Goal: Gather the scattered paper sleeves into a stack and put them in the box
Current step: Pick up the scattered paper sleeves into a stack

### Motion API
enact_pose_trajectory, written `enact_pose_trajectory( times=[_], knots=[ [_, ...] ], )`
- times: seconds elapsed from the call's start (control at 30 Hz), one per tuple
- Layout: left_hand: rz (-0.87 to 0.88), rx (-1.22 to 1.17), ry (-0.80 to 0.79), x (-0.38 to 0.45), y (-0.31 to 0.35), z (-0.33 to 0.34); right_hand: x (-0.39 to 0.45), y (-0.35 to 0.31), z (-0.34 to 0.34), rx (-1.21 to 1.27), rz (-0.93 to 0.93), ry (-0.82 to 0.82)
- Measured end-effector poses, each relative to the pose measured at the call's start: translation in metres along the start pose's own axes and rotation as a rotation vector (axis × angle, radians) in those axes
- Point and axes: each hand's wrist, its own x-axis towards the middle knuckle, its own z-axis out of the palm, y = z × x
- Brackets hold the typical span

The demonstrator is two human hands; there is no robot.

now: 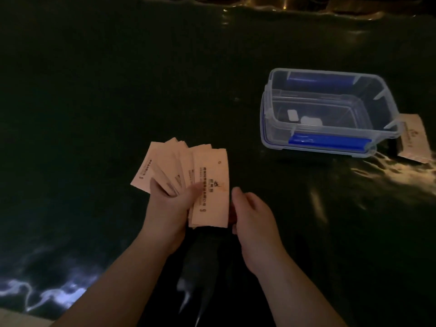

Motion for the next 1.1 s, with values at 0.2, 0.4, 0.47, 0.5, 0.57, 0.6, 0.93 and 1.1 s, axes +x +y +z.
enact_pose_trajectory(
  times=[0.2,0.4,0.47,0.5,0.57,0.6,0.93,1.1],
  knots=[
    [0.182,-0.048,0.234,-0.003,0.033,-0.057,0.024,-0.009,0.08,-0.375,-0.397,0.145],
    [0.299,-0.019,0.303,-0.015,0.057,-0.11,0.05,-0.024,0.172,-0.941,-0.457,0.357],
    [0.296,-0.029,0.308,-0.02,0.06,-0.118,0.052,-0.023,0.188,-0.96,-0.502,0.392],
    [0.289,-0.031,0.311,-0.022,0.06,-0.12,0.054,-0.022,0.192,-0.967,-0.511,0.402],
    [0.275,-0.034,0.328,-0.024,0.057,-0.124,0.055,-0.025,0.199,-0.947,-0.486,0.377],
    [0.269,-0.036,0.339,-0.024,0.055,-0.125,0.057,-0.027,0.2,-0.915,-0.476,0.352],
    [0.172,-0.077,0.248,-0.002,0.022,-0.064,0.038,-0.022,0.045,-0.026,-0.258,0.181],
    [0.061,-0.025,0.086,0.006,-0.01,0.017,-0.012,-0.023,-0.081,0.133,-0.249,0.147]
  ],
)
